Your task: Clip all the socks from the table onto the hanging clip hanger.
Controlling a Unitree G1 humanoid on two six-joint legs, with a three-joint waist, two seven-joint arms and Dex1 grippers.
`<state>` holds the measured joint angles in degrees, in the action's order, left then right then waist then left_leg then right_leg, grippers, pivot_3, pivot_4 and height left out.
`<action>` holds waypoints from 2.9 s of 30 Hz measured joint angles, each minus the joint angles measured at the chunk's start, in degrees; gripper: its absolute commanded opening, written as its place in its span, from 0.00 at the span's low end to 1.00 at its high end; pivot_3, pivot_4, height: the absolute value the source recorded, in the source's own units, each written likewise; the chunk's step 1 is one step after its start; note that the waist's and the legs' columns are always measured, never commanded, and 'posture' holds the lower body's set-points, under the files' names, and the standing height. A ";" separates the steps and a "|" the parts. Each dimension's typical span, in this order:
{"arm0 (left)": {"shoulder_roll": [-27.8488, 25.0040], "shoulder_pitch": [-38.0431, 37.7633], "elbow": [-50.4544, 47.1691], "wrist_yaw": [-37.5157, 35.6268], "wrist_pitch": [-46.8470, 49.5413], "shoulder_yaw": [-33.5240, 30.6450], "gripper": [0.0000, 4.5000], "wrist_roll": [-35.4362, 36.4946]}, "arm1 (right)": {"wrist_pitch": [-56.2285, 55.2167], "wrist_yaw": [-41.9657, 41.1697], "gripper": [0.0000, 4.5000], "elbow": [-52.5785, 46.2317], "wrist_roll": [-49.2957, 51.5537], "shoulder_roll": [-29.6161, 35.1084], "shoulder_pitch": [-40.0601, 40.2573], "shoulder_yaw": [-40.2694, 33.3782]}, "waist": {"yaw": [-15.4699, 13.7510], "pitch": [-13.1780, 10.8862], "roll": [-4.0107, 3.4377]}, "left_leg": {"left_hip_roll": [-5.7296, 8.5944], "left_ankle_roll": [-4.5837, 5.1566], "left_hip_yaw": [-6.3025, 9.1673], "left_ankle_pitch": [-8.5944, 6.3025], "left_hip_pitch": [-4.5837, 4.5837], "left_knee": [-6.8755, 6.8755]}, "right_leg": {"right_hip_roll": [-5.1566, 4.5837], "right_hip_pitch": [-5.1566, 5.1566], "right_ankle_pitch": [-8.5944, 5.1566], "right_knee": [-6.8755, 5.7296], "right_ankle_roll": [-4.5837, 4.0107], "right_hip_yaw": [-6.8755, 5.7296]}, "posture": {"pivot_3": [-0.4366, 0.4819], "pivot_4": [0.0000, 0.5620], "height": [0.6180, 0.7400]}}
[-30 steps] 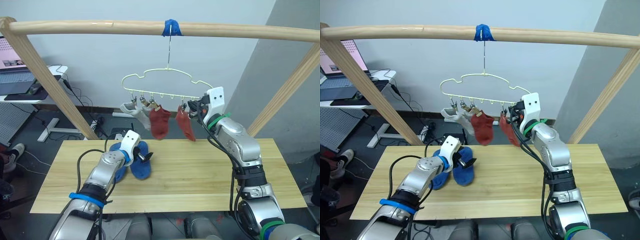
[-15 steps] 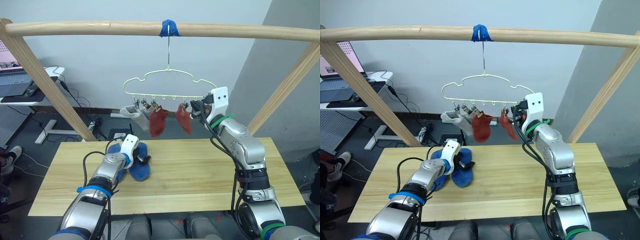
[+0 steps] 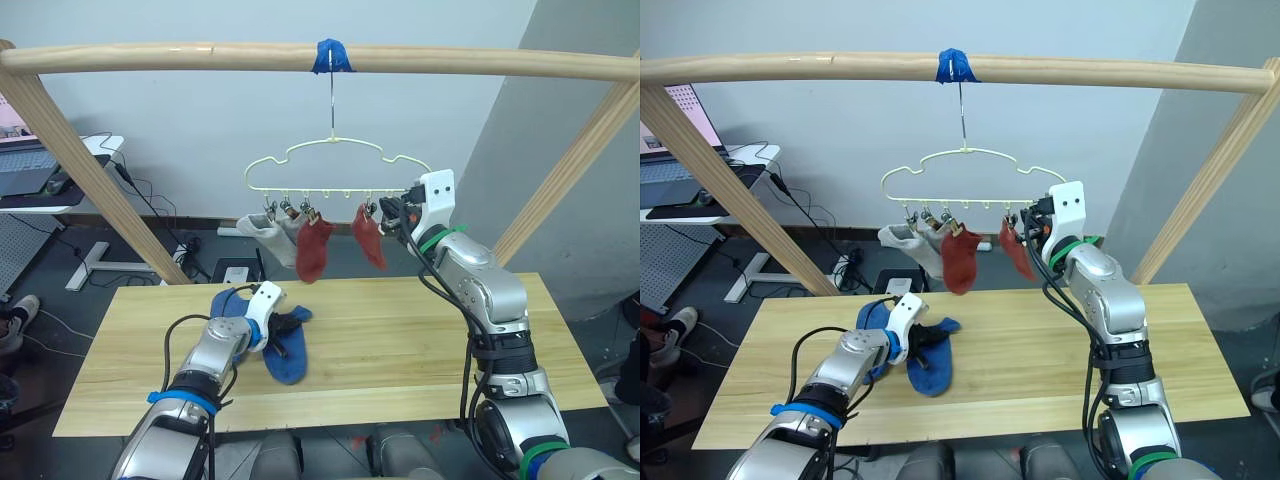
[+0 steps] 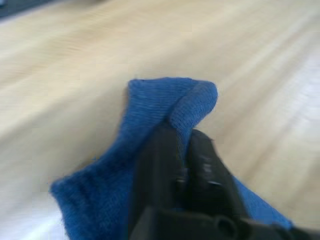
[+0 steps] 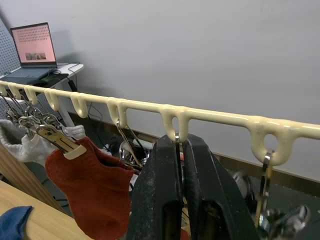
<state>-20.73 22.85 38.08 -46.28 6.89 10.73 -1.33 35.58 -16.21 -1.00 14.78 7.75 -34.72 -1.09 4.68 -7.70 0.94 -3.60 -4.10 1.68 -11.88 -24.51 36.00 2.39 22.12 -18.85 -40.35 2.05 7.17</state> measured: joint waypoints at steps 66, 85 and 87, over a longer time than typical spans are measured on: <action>10.27 5.18 -17.23 2.70 -30.28 -2.63 0.00 7.16 | 42.14 32.66 0.00 -3.12 47.55 -10.42 -9.08 -34.85 | 0.21 0.00 -0.01 | 0.02 0.01 0.06 -0.01 -0.20 -0.02 | -0.01 0.02 0.01 0.24 0.00 -0.03 | 0.43 0.21 1.00; 10.42 7.33 -15.58 3.36 -31.46 -2.60 0.00 6.73 | 38.56 41.21 0.54 -0.87 59.97 -9.07 -7.79 -30.84 | 0.36 -0.01 -0.01 | 0.02 0.02 0.05 -0.01 -0.20 -0.03 | 0.00 0.03 0.01 0.26 0.00 -0.03 | 0.43 0.21 1.00; 10.82 7.96 -15.58 3.36 -31.62 -2.51 0.00 6.73 | 38.31 41.62 0.71 -0.39 60.76 -9.00 -7.31 -29.30 | 0.39 0.00 -0.01 | 0.01 0.02 0.05 -0.01 -0.21 -0.03 | 0.00 0.03 0.01 0.25 0.00 -0.03 | 0.43 0.21 1.00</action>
<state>-9.91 30.80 22.50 -42.92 -24.74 8.21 5.40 73.89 25.41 -1.39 75.53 -1.25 -42.03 -30.40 5.07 -7.70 0.93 -3.58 -4.07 1.72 -11.89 -24.71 35.97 2.39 22.16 -18.84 -40.10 2.05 7.15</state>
